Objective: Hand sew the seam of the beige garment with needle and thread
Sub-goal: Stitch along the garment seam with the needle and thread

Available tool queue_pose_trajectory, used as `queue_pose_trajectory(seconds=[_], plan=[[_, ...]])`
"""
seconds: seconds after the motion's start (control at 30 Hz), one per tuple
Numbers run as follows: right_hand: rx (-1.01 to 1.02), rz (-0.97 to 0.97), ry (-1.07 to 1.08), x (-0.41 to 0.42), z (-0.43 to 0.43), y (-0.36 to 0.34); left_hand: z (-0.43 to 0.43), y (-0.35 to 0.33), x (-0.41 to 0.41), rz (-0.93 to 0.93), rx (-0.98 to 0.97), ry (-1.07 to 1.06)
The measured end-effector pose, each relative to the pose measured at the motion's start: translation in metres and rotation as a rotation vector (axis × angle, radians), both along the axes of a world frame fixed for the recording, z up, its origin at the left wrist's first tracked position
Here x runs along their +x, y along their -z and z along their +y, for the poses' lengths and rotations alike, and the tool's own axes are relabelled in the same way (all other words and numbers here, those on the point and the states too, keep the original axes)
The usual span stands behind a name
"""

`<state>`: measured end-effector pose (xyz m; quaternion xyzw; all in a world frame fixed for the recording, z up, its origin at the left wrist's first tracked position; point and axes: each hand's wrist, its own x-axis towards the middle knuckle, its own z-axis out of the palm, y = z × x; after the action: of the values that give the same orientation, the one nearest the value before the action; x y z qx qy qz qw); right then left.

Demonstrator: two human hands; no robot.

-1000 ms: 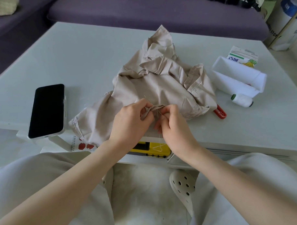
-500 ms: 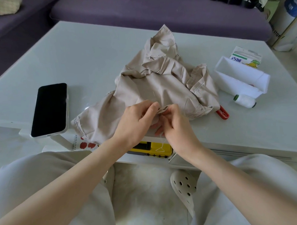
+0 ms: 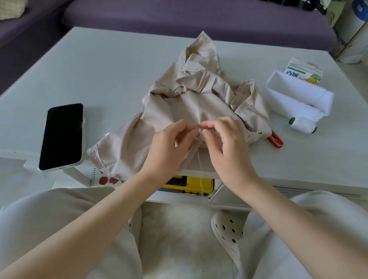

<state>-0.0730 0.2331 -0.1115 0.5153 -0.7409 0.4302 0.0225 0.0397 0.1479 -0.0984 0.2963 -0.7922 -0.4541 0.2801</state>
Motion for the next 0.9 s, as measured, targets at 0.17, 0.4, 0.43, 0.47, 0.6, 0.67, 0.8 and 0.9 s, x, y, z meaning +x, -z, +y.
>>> queue_pose_trajectory(seconds=[0.17,0.4,0.43,0.47,0.6,0.67,0.8,0.9], plan=[[0.124,-0.536,-0.199,0.008,0.001,-0.009,0.001,-0.001,-0.001,0.082,0.048,-0.006],[0.102,-0.667,-0.199,0.007,0.004,-0.015,0.003,0.000,-0.002,0.107,0.076,0.024],[0.101,-0.663,-0.186,0.007,0.004,-0.015,0.003,0.002,-0.003,0.101,0.085,0.020],[0.103,-0.660,-0.172,0.006,0.004,-0.014,0.003,0.003,-0.003,0.094,0.094,0.016],[0.085,-0.713,-0.125,0.003,0.002,-0.014,-0.001,0.003,-0.003,0.071,0.136,0.037],[0.063,-0.809,-0.118,0.000,0.003,-0.017,-0.002,0.003,-0.003,0.041,0.149,0.050],[0.027,-0.903,-0.021,-0.009,0.002,-0.018,0.000,0.005,-0.002,-0.064,0.067,0.073],[-0.069,-1.061,0.019,-0.018,0.000,-0.022,0.002,0.010,0.000,-0.229,-0.017,0.154]])
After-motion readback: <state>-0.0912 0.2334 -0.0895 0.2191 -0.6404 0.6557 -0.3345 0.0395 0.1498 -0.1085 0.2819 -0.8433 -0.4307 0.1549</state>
